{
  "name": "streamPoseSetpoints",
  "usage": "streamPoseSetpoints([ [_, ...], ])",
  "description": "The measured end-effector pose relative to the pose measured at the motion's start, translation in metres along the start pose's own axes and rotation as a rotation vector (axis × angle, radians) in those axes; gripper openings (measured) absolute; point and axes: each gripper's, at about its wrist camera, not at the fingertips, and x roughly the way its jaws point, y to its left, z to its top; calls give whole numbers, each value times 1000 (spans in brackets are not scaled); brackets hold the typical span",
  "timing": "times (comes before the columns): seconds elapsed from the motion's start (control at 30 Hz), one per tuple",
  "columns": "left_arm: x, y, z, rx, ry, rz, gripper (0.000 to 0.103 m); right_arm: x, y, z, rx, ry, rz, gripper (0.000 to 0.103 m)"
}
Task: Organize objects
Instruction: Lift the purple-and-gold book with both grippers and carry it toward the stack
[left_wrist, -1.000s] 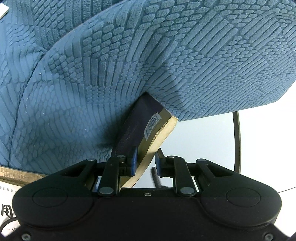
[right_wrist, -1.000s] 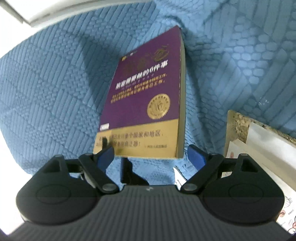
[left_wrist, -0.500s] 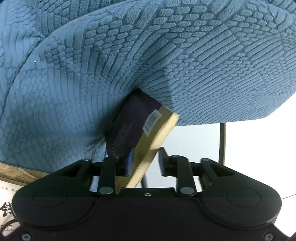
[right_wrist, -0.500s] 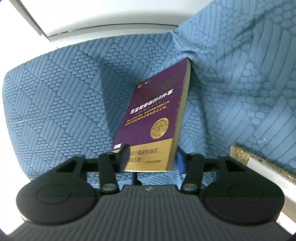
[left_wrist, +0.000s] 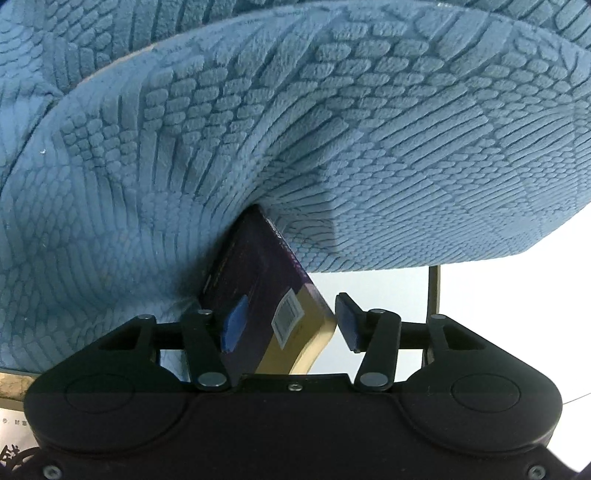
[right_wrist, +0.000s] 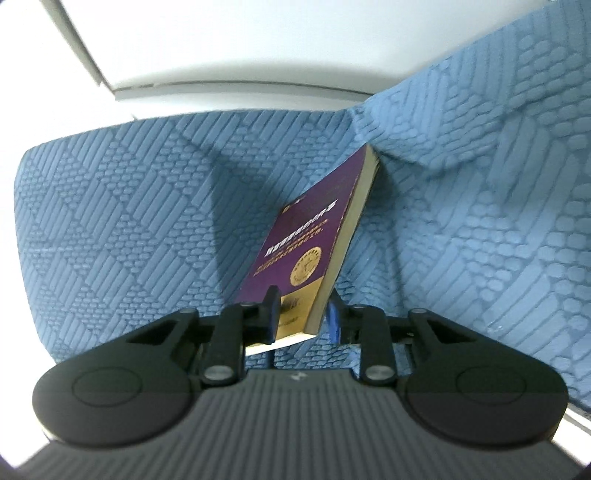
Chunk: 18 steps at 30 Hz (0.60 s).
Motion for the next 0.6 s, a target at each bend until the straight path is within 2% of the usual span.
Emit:
streamPoseSetpoints([
  [0.17, 9, -5, -2, 36, 12, 26, 38, -7, 1, 2, -27, -15, -18, 28],
  [0.27, 16, -11, -6, 68, 17, 41, 36, -10, -1, 4, -30, -22, -36, 28],
  [0.4, 25, -19, -12, 108, 34, 98, 30, -10, -4, 5, -37, -9, -58, 28],
  [0.47, 28, -22, -14, 133, 41, 123, 24, -10, -5, 6, -39, -10, -62, 28],
  [0.6, 28, -29, -19, 184, 54, 173, 20, -11, -2, 8, -61, -15, -67, 28],
])
